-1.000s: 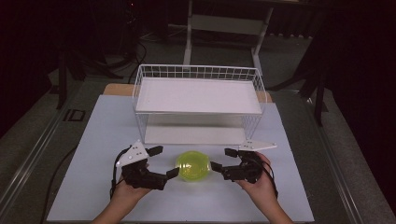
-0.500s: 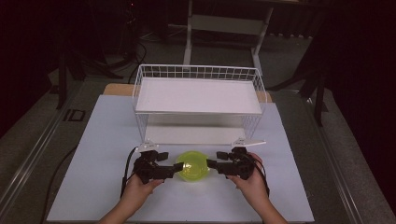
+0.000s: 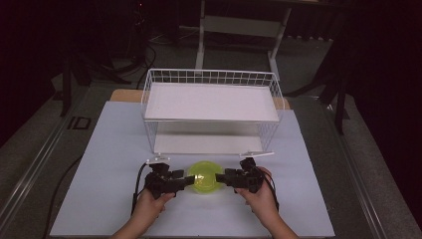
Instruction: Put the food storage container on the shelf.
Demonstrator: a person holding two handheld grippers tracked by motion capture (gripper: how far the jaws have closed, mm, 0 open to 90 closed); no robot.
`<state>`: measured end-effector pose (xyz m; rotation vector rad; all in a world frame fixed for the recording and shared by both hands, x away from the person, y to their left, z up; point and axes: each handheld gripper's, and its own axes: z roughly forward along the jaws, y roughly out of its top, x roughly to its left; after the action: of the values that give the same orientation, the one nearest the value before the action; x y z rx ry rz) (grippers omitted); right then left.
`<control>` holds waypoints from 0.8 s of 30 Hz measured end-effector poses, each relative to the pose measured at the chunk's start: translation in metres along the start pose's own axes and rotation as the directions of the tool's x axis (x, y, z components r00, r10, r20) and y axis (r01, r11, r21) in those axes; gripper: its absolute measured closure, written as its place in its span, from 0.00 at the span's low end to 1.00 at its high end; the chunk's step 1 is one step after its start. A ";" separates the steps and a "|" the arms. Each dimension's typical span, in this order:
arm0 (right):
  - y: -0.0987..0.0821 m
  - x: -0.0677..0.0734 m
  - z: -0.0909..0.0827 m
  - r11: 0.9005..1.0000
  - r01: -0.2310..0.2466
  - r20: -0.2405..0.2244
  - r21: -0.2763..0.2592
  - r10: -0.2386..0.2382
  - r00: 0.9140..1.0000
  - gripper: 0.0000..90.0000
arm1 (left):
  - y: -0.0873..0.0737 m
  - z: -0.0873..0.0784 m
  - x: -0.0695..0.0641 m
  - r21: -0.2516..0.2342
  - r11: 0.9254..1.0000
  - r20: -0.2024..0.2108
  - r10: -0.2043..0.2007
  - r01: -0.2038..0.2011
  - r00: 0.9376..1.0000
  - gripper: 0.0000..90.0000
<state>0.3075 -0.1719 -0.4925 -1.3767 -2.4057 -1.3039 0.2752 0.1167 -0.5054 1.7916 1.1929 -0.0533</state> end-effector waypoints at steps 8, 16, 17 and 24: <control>-0.001 0.006 0.000 0.999 -0.013 0.004 0.049 0.013 1.000 0.75 | -0.003 -0.001 0.002 0.003 0.999 0.032 -0.037 0.037 0.999 0.75; -0.005 0.021 -0.005 0.998 0.060 0.037 0.009 -0.060 0.997 0.90 | -0.003 -0.003 -0.006 0.045 0.998 -0.004 -0.037 0.037 0.999 0.89; -0.005 0.022 -0.005 0.998 0.062 0.041 0.004 -0.062 0.997 0.90 | -0.003 -0.003 -0.006 0.041 0.998 -0.002 -0.043 0.043 0.999 0.89; -0.003 0.028 -0.017 0.996 0.086 0.039 -0.038 -0.085 0.996 0.90 | 0.005 -0.014 -0.018 0.004 1.000 -0.001 -0.003 0.003 1.000 0.89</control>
<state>0.2829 -0.1653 -0.4712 -1.3327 -2.5025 -1.3642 0.2635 0.1137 -0.4858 1.7939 1.1969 -0.0566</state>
